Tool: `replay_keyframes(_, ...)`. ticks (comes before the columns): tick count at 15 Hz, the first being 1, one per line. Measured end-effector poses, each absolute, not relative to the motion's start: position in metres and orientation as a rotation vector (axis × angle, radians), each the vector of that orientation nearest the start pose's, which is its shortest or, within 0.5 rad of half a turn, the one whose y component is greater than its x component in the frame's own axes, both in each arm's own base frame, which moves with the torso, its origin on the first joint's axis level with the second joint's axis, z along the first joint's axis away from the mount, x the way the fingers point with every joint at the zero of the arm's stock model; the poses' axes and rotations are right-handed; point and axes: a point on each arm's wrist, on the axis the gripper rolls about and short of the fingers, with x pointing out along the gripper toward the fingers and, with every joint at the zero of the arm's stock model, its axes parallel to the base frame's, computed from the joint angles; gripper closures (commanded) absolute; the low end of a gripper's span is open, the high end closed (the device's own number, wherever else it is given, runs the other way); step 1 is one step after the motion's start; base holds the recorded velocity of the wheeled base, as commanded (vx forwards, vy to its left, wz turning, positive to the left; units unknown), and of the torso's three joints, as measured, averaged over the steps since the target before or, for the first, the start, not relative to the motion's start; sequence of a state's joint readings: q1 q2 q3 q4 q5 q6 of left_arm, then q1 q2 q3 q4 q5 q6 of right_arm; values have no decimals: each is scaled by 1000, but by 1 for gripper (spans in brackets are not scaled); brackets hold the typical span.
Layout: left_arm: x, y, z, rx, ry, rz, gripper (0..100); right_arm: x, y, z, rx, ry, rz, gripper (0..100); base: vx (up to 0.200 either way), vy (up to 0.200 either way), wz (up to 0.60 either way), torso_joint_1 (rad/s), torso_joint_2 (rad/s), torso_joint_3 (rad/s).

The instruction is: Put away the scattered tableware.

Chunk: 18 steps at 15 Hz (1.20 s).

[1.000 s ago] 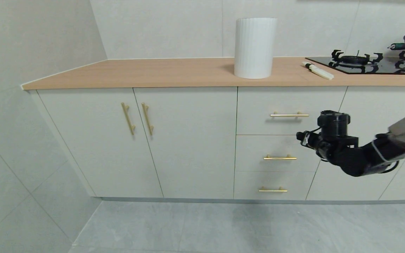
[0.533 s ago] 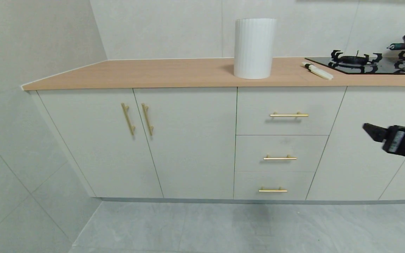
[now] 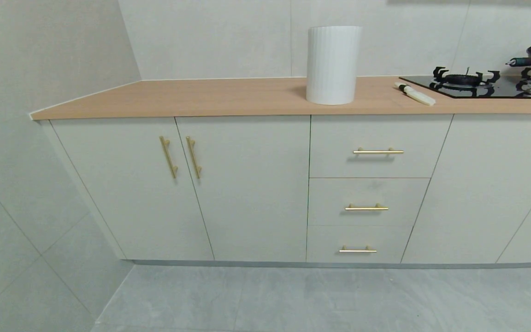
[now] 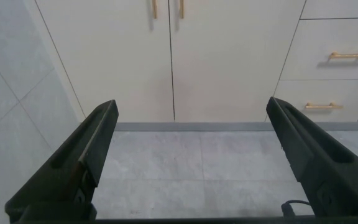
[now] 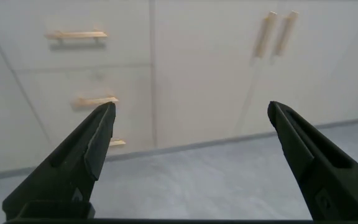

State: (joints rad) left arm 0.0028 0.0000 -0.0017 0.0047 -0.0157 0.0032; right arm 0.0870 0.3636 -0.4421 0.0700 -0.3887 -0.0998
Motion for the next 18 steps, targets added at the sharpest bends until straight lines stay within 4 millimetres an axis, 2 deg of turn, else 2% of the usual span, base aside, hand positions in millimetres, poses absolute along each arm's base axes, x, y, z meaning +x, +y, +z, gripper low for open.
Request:
replay_keyframes(3,-23,0,75,3,3,-13,0,-47,-11,175,-134,-39,-343,0,0,0,0,0,0,0)
replay_keyframes(6,-23,0,76,3,3,-13,0,-62,-9,158,-113,-86,-383,0,0,0,0,0,0,0)
replay_keyframes(8,-23,0,76,3,3,-13,0,-61,-7,147,-54,-97,-325,0,0,0,0,0,0,0)
replay_keyframes(11,-23,0,75,3,3,-13,0,-50,-3,128,54,-77,-113,0,0,0,0,0,0,0)
replay_keyframes(15,-23,0,75,3,3,-13,0,-30,0,96,69,-75,-17,0,0,0,0,0,0,0)
replay_keyframes(18,-23,0,75,3,3,-13,0,-24,1,83,72,-59,49,0,0,0,0,0,0,0)
